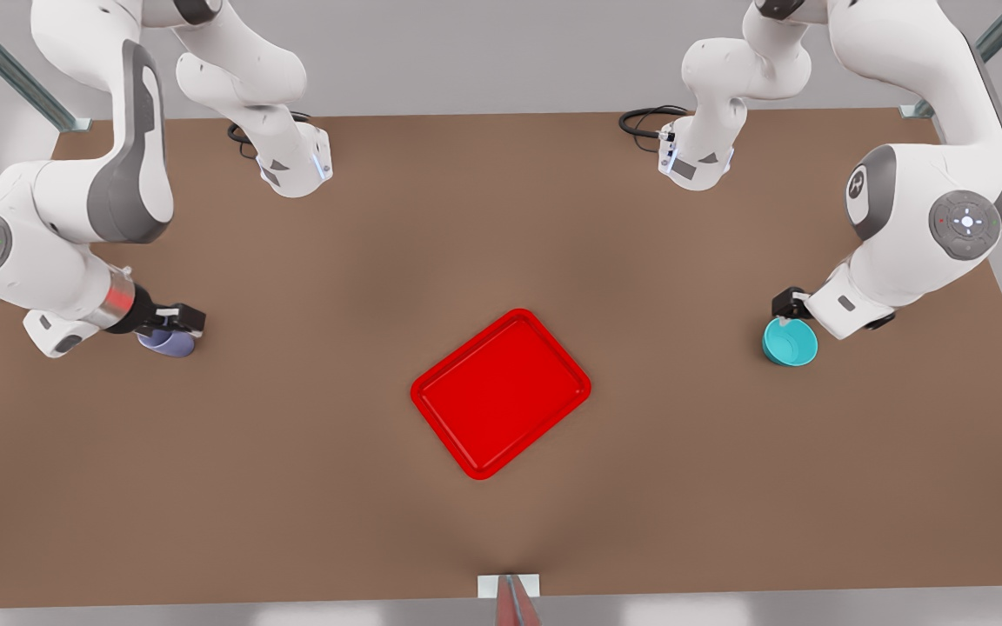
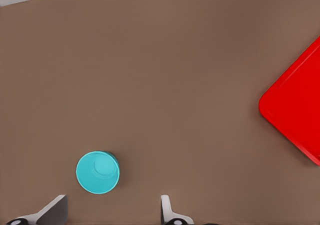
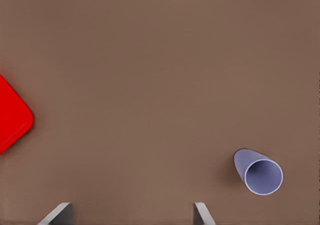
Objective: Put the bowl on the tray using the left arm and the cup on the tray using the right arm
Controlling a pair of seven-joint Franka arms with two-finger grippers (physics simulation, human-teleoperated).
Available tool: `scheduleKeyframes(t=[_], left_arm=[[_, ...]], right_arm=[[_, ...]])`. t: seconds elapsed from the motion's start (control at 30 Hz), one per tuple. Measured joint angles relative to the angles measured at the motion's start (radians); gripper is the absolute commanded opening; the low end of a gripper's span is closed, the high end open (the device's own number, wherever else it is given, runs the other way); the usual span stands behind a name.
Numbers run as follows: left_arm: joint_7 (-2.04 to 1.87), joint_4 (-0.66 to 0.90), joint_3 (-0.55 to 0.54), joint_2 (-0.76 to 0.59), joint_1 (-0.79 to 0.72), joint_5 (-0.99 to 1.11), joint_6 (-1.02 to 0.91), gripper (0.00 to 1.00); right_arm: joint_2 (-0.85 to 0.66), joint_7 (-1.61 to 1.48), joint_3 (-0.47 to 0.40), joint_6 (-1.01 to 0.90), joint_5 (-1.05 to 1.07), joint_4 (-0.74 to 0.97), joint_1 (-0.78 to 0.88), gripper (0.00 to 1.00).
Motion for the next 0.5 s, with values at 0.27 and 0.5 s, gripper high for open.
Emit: scheduleKeyframes(t=[0.27, 0.5], left_arm=[[0.432, -0.339, 0.115, 0.218, 0.310, -0.145, 0.412, 1.00], [0.539, -0.390, 0.115, 0.356, 0.348, -0.299, 0.465, 1.00]], right_arm=[[0.002, -0.002, -0.001, -0.002, 0.000, 0.000, 0.003, 1.00], [0.002, -0.005, 0.000, -0.003, 0.000, 0.000, 0.002, 1.00]])
